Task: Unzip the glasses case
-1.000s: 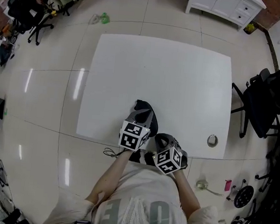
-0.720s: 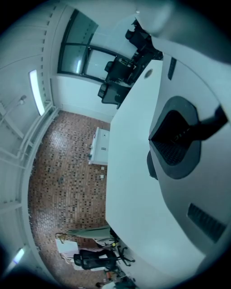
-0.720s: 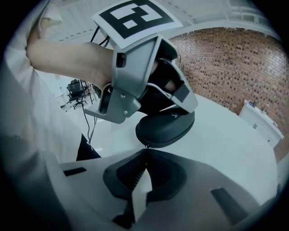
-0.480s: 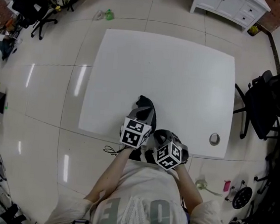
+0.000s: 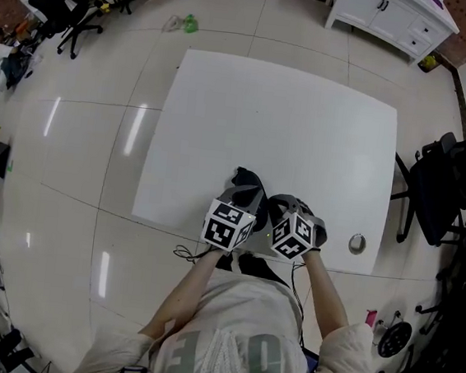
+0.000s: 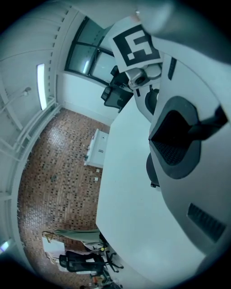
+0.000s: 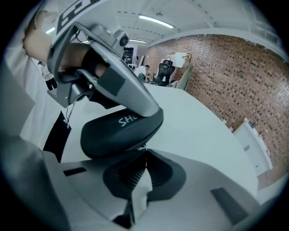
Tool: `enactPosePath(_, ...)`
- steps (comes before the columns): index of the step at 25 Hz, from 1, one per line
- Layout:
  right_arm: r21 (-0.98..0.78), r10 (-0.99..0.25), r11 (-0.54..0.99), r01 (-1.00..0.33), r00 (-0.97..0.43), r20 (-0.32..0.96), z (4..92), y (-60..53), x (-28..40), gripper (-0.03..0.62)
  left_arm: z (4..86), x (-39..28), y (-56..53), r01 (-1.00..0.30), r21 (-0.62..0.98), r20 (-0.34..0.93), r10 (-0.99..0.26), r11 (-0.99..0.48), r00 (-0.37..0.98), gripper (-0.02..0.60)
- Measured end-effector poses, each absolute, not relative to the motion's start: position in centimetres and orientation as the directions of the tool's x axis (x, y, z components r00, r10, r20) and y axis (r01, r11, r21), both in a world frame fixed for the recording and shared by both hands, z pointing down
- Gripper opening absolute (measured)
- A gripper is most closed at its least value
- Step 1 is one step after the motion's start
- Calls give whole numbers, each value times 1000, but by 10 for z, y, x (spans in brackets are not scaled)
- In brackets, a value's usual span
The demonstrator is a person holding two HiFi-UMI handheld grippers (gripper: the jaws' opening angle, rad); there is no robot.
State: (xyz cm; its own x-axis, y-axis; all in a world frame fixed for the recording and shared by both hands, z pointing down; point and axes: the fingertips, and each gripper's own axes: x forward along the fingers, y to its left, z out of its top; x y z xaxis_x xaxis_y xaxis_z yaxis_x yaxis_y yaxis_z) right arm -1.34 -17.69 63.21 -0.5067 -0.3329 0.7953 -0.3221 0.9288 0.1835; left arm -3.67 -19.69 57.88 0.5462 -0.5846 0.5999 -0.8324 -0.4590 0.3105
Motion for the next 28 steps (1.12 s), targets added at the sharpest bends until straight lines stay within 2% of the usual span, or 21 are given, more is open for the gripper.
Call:
enactPosePath(5, 182, -357, 913, -364, -503, 787, 628, -183, -22, 0, 576, -44, -196, -820, 347, 560, -600, -455, 571, 5)
enactPosePath(11, 110, -472, 748, -655, -408, 782, 629, -152, 15, -2, 576, -30, -187, -804, 334, 575, -569, -493, 588, 5)
enactPosePath(13, 104, -488, 705, -701, -373, 789, 628, -133, 21, -2, 578, -24, -181, -796, 335, 587, -549, -503, 594, 5)
enactPosePath(16, 76, -488, 683, -727, -376, 788, 628, -108, 19, 0, 583, -16, -178, -800, 276, 622, -535, -532, 571, 5)
enactPosePath(19, 25, -467, 708, -706, -440, 767, 624, -88, 7, -2, 591, -22, -180, -816, 195, 654, -548, -544, 522, 5)
enactPosePath(22, 13, -450, 735, -678, -473, 757, 623, -80, -4, -2, 587, -33, -192, -843, 180, 625, -603, -507, 496, 5)
enactPosePath(28, -18, -487, 665, -747, -452, 748, 627, -102, -11, -2, 558, -47, -193, -861, 150, 587, -657, -486, 473, 5)
